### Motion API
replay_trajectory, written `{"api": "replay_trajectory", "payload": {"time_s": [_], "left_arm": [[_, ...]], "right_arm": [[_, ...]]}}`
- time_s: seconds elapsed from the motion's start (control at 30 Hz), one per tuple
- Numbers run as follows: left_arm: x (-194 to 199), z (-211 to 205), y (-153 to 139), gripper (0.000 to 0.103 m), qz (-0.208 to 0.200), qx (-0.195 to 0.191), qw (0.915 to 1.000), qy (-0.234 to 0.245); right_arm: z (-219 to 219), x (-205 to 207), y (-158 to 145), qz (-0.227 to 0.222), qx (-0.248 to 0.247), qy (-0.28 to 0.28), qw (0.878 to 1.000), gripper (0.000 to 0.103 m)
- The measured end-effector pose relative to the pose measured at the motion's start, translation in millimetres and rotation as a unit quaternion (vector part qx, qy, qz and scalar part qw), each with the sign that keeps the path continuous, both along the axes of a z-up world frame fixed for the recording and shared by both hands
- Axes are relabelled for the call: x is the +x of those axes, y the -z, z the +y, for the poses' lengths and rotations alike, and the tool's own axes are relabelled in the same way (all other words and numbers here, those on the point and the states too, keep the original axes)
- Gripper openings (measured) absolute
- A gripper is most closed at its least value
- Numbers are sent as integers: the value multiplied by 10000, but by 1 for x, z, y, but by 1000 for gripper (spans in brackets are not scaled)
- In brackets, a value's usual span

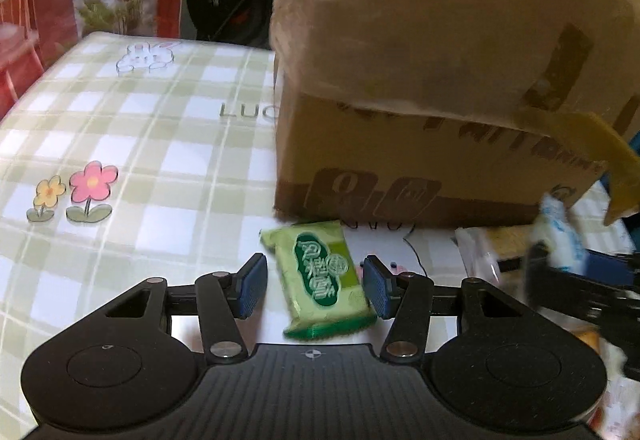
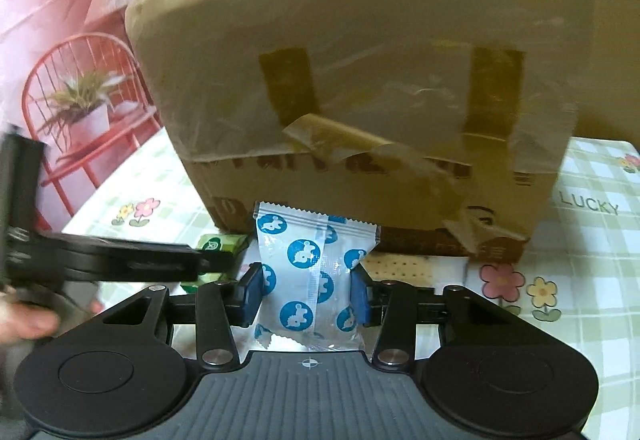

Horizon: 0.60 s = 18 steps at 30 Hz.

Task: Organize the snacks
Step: 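Close the left tool on the green biscuit packet while the right tool grips the white-and-blue packet, then carry both packets over the box and open both tools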

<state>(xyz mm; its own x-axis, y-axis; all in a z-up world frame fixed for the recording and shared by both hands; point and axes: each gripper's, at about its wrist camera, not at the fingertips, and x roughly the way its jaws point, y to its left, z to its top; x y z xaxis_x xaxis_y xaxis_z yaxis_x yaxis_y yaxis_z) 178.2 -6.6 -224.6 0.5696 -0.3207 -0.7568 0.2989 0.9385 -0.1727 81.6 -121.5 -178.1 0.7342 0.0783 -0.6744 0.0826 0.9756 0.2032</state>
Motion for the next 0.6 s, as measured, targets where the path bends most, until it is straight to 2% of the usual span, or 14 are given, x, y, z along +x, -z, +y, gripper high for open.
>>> {"api": "replay_trajectory", "payload": {"time_s": [0.07, 0.1, 0.2, 0.33, 0.47, 0.6], "left_arm": [[-2, -8, 0, 51, -57, 181, 9998, 31], [-4, -9, -1, 42, -73, 206, 9997, 62], [-13, -4, -5, 41, -42, 167, 9998, 122], [-29, 10, -21, 41, -208, 203, 9996, -1], [-45, 28, -55, 41, -609, 189, 9978, -174], [-54, 38, -97, 41, -1113, 122, 9932, -323]], "right_arm": [[-4, -4, -2, -58, 58, 9, 10000, 41], [-5, -6, -3, -85, 81, 5, 9999, 41], [-6, -12, -5, -184, 142, -32, 9997, 41], [-3, -18, -10, -319, 268, -136, 9990, 41], [1, -20, -24, -624, 343, -328, 9969, 41], [2, -21, -52, -1061, 415, -570, 9919, 41]]}}
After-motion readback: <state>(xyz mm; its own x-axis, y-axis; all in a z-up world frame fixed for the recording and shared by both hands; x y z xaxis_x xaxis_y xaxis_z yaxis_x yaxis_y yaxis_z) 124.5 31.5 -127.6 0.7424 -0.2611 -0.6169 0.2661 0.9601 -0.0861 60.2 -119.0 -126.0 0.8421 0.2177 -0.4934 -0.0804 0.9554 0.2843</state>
